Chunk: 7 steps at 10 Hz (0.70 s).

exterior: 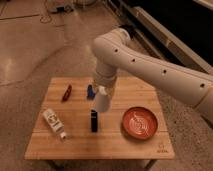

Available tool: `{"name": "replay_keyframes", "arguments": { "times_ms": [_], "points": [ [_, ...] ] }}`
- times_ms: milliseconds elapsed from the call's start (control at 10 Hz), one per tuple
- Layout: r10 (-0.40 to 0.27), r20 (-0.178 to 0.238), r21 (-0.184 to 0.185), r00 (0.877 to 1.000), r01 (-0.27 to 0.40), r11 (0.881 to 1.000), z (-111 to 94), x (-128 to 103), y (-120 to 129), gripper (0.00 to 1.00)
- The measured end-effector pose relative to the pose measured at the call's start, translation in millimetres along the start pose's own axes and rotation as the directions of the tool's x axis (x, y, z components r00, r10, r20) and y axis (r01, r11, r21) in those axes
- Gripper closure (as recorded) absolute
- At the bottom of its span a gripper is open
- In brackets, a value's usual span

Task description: Place the ceramic cup over the eraser

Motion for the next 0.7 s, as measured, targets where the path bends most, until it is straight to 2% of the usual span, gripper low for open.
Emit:
{"name": "replay_keyframes", "arguments": {
  "times_ms": [100,200,500,700],
  "points": [
    [-0.027,0.006,0.005,1.0,0.027,1.0,-1.8,-10.1,-6.7,0.98],
    [-0.052,0.011,0.01,0.999,0.052,0.999,-2.5,-17.7,-11.5,1.0],
    [-0.106,0.021,0.004,0.994,0.106,0.994,4.5,-37.0,-19.2,1.0],
    [-0.131,0.009,-0.014,0.991,0.131,0.991,13.3,-43.8,-16.6,1.0]
  ]
}}
